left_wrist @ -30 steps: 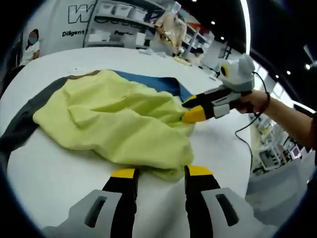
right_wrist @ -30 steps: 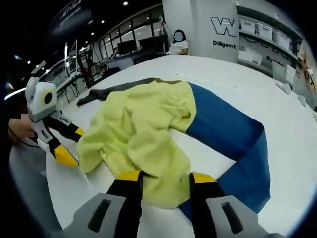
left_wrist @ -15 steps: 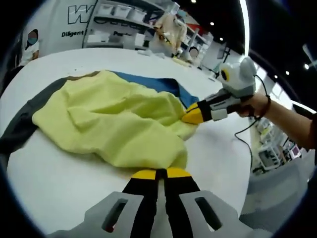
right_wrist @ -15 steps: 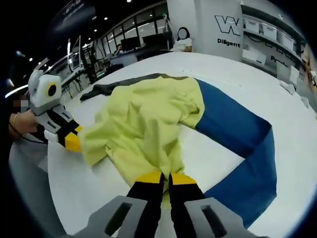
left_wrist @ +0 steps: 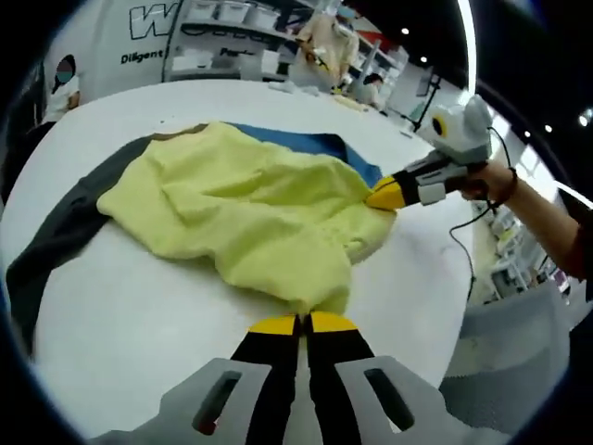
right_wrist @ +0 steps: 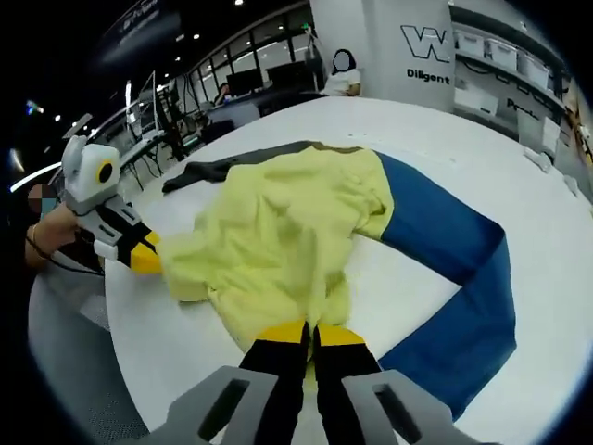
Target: Fold the garment on the visible template until the final outline fits inside the template.
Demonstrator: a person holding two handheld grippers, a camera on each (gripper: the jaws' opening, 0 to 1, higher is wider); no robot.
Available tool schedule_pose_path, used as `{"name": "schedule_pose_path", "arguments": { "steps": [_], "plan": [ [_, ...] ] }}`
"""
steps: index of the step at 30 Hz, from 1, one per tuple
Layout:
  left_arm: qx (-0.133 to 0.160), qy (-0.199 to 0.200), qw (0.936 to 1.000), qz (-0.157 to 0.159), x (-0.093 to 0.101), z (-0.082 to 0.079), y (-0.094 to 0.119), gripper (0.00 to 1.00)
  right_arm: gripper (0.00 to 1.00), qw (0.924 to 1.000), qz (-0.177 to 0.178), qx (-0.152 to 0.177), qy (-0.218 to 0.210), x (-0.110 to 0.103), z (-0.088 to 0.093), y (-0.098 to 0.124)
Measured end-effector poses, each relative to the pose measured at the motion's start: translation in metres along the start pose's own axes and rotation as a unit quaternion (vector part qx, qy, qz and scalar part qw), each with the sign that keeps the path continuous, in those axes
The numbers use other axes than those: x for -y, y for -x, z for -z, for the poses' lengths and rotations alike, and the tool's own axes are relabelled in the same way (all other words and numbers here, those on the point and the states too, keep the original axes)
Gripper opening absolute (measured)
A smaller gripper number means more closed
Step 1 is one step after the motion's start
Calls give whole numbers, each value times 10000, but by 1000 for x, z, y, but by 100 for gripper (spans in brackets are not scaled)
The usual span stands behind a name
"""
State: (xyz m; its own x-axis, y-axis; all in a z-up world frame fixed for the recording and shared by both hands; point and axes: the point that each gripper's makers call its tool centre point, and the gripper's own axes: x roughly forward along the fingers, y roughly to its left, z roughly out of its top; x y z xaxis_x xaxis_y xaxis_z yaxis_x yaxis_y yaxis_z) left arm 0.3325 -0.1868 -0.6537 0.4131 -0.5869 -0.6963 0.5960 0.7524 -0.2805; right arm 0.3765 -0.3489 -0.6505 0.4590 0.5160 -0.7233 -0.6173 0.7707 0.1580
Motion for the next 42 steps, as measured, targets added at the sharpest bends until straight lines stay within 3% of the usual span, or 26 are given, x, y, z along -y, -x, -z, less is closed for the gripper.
{"name": "schedule_pose_path", "arguments": {
  "steps": [6,20,34,42],
  "plan": [
    [-157,199,9996,-145,-11,6,19,0,0,9999,-108,-81,-86,-17,1,9],
    [-133,373,9987,-322,-22,11,52,0,0,9995,-131,-275,29,-46,6,17],
    [-293,440,9978,-389,-28,28,55,0,0,9962,15,-744,447,-58,26,5],
    [-375,507,9972,-403,-29,34,52,0,0,9959,53,-820,376,-55,34,-5]
  ]
}}
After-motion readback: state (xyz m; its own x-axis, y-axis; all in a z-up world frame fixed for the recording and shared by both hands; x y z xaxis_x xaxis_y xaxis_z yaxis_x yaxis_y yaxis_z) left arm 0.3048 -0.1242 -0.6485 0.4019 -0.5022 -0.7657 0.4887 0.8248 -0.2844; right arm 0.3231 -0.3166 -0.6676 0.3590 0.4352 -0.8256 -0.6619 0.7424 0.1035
